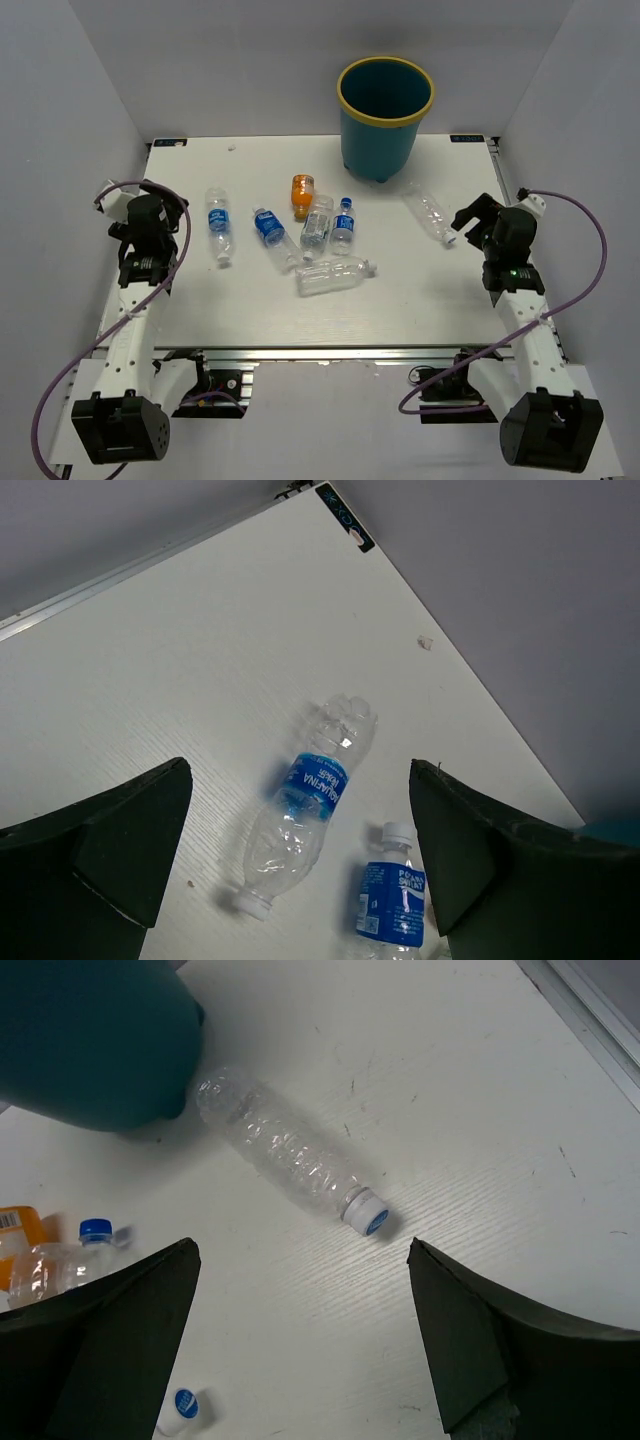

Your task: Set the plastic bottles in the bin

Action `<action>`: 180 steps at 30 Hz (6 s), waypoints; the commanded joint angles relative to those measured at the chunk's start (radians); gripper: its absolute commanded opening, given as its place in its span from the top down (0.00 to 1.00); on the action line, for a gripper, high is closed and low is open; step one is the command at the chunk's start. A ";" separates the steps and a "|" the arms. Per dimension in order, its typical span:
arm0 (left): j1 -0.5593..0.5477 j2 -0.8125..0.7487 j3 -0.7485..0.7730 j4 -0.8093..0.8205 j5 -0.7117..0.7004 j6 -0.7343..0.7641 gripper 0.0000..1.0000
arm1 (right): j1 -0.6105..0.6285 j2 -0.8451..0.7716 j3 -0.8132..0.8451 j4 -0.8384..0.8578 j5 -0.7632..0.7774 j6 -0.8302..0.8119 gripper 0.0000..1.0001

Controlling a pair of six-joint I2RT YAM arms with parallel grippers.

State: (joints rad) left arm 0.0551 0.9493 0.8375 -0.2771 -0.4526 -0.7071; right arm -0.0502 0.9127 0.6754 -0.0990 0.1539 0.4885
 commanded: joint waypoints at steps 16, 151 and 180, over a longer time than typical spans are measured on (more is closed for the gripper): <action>0.000 0.062 -0.002 -0.056 0.003 0.041 0.02 | 0.001 0.239 0.211 0.166 -0.263 -0.322 0.11; -0.496 0.311 0.023 0.231 0.331 0.210 0.02 | 0.334 0.737 0.863 0.648 -0.410 -0.332 0.56; -0.419 0.675 0.095 0.136 0.361 0.074 0.05 | 0.323 0.406 0.629 0.573 -0.363 -0.423 0.11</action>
State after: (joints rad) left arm -0.3637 1.6238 0.9005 -0.1474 -0.1146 -0.6193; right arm 0.2714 1.4078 1.4147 0.4202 -0.1520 0.0025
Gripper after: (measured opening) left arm 0.961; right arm 0.894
